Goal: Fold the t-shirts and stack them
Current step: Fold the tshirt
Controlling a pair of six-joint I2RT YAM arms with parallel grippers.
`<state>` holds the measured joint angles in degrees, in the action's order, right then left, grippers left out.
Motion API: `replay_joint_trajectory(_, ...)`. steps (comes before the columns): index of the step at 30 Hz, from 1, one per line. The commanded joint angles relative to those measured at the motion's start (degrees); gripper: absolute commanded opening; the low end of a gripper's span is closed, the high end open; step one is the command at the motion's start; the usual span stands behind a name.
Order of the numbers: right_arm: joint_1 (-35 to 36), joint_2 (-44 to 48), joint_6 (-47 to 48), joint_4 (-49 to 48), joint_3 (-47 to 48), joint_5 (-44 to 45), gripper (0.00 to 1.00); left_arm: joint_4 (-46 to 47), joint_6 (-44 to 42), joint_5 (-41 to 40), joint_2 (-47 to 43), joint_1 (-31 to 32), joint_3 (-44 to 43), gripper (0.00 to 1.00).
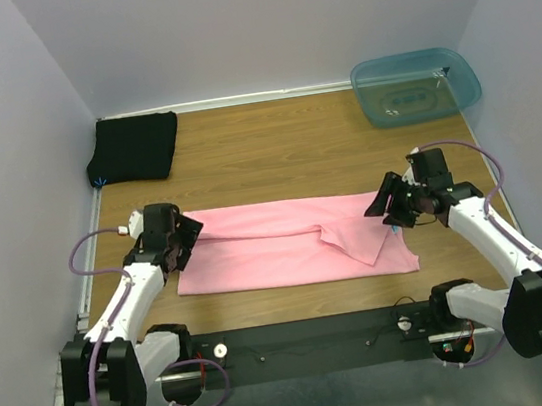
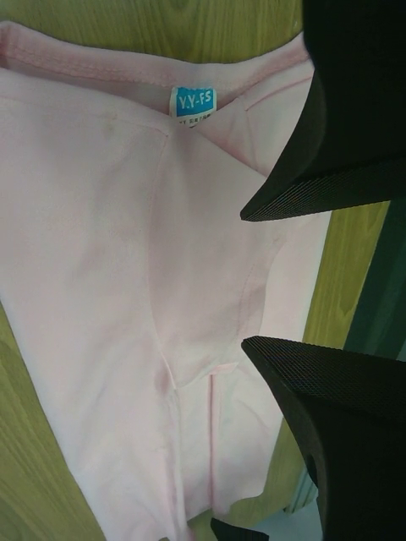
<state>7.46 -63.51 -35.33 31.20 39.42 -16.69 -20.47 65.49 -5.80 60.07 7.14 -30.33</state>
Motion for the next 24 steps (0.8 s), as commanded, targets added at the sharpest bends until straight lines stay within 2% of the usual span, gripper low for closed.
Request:
replay_joint_trajectory(1, 0.36, 0.22, 0.88, -1.67, -1.36, -1.77, 0.65, 6.39, 6.05, -1.66, 0.65, -0.19, 1.32, 0.84)
replay_joint_trajectory(9, 0.36, 0.22, 0.44, -2.2, -3.2, -2.65, 0.65, 11.24, 5.61, -3.51, 5.05, -0.19, 2.29, 0.71)
replay_joint_trajectory(12, 0.36, 1.01, -0.96, -2.63, -6.36, -0.37, 0.64, 12.72, 4.47, -4.83, 5.93, -0.19, 2.55, 0.65)
replay_joint_trajectory(16, 0.36, 0.58, -2.11, -4.48, -8.65, 0.95, 0.57, 14.83, 3.94, -5.27, 5.67, -0.19, 3.69, 0.62)
replay_joint_trajectory(20, 0.36, -1.35, -2.9, -7.99, -12.07, 1.66, 0.41, 16.07, 2.63, -6.76, 5.84, -0.19, 4.57, 0.59)
replay_joint_trajectory(24, 0.36, -2.06, -3.6, -8.61, -13.92, 2.62, 0.37, 17.65, 1.3, -7.38, 6.02, -0.28, 5.63, 0.54)
